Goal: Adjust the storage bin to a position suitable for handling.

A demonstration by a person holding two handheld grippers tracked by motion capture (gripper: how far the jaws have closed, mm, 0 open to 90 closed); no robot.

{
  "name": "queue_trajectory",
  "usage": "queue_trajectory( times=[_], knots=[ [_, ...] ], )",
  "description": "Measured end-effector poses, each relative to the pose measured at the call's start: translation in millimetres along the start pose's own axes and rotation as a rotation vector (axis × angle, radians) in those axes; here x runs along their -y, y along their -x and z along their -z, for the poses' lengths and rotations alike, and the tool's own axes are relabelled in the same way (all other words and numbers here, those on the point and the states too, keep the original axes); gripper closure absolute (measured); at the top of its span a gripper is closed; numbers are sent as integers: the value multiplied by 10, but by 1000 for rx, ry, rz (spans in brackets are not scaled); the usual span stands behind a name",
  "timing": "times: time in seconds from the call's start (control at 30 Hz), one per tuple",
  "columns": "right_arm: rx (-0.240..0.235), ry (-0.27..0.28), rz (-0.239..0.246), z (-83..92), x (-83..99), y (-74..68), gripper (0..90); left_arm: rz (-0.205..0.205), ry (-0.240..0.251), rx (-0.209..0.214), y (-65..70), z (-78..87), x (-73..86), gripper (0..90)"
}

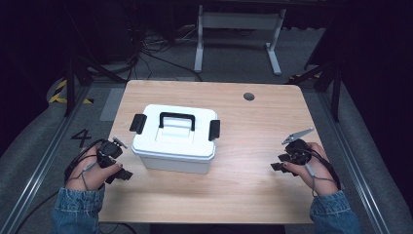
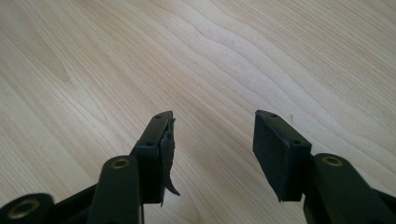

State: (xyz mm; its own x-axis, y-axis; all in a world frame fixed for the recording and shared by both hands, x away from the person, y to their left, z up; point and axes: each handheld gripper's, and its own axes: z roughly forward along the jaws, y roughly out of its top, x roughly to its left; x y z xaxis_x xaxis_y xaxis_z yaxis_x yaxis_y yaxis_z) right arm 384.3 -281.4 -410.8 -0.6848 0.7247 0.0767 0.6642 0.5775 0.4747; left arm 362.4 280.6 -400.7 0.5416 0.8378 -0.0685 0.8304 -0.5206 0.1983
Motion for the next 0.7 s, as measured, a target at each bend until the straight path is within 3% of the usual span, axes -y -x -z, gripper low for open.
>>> queue_trajectory(
  times=[0.07, 0.23, 0.43, 0.67, 0.7],
  knots=[
    [-8, 15, 17, 2, -11, -19, 465, 3, 25, -3, 3, 14, 3, 200],
    [-16, 41, 41, 9, -32, -49, 432, 2, 31, 0, 1, 34, 15, 200],
    [-40, 127, 54, 40, -100, -97, 407, 5, 38, 5, -23, 43, 38, 200],
    [-51, 126, 76, 123, -238, -146, 516, -4, 55, 3, -28, 59, 32, 200],
    [-51, 128, 97, 162, -284, -166, 543, -3, 57, 5, -25, 60, 31, 201]
  ],
)
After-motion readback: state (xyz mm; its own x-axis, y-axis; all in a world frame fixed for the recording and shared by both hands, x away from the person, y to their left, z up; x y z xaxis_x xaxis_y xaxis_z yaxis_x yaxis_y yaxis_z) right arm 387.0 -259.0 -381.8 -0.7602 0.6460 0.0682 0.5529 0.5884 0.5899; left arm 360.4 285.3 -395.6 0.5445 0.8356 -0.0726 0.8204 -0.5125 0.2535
